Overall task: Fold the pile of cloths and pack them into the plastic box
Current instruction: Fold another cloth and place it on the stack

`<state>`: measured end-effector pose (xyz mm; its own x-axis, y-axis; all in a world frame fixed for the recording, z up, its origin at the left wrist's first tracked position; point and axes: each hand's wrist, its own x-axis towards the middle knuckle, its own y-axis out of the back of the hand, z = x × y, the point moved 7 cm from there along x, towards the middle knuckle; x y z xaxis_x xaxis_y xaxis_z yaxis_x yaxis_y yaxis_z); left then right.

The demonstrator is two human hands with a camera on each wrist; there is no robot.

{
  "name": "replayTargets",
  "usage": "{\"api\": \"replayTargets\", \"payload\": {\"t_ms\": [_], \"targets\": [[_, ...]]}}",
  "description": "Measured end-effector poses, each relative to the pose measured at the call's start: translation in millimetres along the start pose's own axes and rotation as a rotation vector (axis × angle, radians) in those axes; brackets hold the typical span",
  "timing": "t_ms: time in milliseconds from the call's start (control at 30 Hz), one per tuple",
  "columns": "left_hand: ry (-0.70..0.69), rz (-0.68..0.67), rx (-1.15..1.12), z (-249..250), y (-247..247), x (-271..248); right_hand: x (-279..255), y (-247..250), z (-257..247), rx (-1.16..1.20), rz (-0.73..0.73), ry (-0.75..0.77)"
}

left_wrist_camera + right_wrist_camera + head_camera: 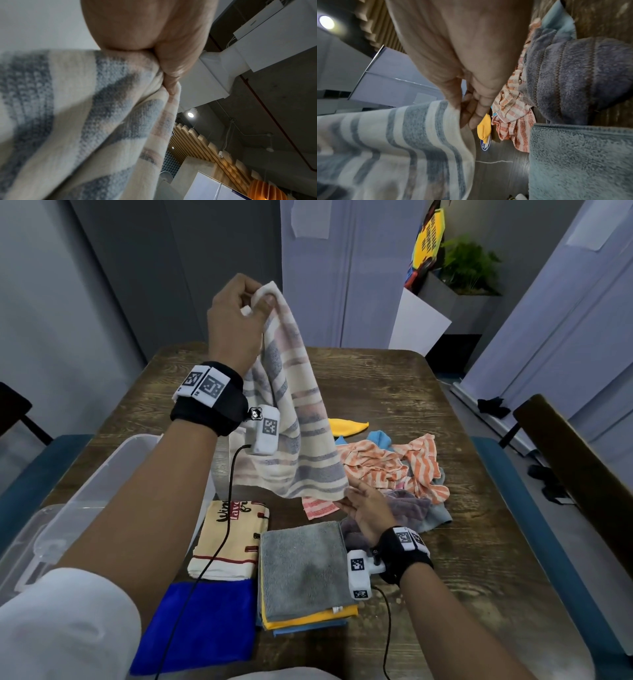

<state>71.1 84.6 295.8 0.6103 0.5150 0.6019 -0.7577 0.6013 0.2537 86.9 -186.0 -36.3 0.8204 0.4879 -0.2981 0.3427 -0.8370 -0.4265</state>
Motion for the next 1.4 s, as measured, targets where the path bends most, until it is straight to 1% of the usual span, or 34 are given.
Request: {"api": "replayTargets", "payload": {"t_ms": [67,133,200,267,333,367,433,533,600,767,833,900,967,1033,1100,1167,1267,1333,1400], "targets": [[-0.012,0.007,0.002,1,1,1,3,-1,-1,-0.065,0.011,0.022],[-0.025,0.026,0.007,1,4,3,7,5,-2,-0.204,0.102,0.069],[-0.043,0.040,0.025,1,7,4,11,17,-7,-0.423,0.215,0.140],[-0.053,0.053,0.044,0,10,5,12,24,-15,-0.672,0.292,0.200],[-0.048,0.091,0.065,-6,18,7,8,27,-28,-0.834,0.344,0.237],[-0.042,0.110,0.076,-8,21,7,5,26,-34,-0.875,0.351,0.251],[-0.033,0.121,0.083,-12,25,10,1,23,-41,-0.848,0.318,0.249],[-0.018,0.116,0.081,-12,26,13,1,19,-34,-0.631,0.168,0.202],[-0.014,0.114,0.059,-12,25,14,3,15,-25,-0.546,0.095,0.170],[-0.013,0.091,0.026,-13,11,9,8,13,-7,-0.513,0.075,0.078],[-0.008,0.077,0.032,-12,8,6,9,17,-3,-0.550,0.070,0.053],[-0.004,0.070,0.051,-14,8,6,7,20,-9,-0.592,0.103,0.064],[0.007,0.080,0.091,-17,11,7,4,22,-19,-0.522,0.177,0.086],[0.031,0.092,0.144,-19,14,10,2,23,-33,-0.393,0.227,0.168],[0.065,0.133,0.225,-20,21,11,2,25,-51,-0.366,0.270,0.276],[0.061,0.171,0.159,-23,26,11,3,30,-69,-0.391,0.332,0.354],[0.050,0.219,0.080,-27,31,8,5,41,-90,-0.357,0.456,0.413],[0.066,0.248,0.076,-34,31,5,4,48,-98,-0.362,0.540,0.436],[0.107,0.269,0.078,-44,31,2,4,54,-99,-0.372,0.593,0.427]]}}
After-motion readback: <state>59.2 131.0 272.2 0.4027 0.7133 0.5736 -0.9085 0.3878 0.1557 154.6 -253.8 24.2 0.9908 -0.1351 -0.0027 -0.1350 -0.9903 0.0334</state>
